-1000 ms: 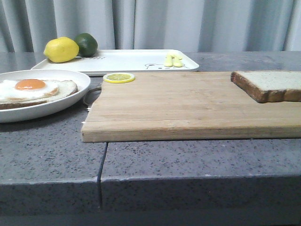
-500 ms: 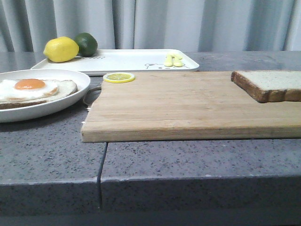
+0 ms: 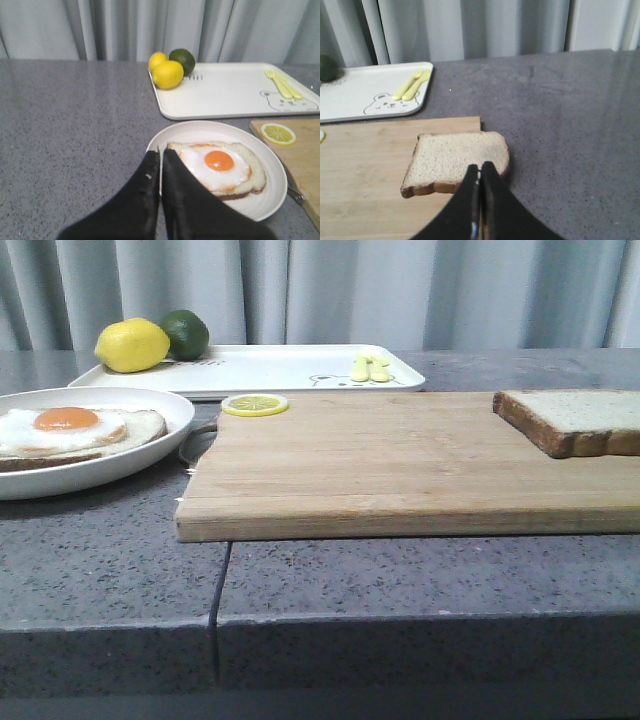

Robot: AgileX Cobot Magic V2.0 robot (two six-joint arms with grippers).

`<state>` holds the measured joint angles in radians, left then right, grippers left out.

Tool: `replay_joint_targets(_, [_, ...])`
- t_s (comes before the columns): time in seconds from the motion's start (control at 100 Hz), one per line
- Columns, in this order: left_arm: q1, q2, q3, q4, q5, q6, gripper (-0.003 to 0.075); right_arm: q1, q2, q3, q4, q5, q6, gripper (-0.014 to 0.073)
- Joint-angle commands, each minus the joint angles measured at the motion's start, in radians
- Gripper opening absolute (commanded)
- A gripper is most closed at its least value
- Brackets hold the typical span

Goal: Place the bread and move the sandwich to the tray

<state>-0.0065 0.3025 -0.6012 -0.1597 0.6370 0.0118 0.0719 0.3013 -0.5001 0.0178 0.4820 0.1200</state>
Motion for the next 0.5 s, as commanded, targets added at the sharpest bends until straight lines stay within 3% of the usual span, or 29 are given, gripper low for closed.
replay_joint_targets(0.0, [-0.009, 0.119, -0.145, -0.022, 0.069, -0.001, -0.0019, 0.002, 0.112, -0.145, -0.009, 0.057, -0.001, -0.0116])
replay_joint_targets(0.15, [-0.009, 0.26, -0.275, -0.079, 0.202, -0.001, -0.0019, 0.002, 0.257, -0.292, -0.009, 0.168, -0.001, -0.0116])
replay_joint_targets(0.49, [-0.009, 0.406, -0.313, -0.174, 0.212, -0.001, -0.0019, 0.002, 0.351, -0.33, -0.008, 0.171, -0.001, -0.0116])
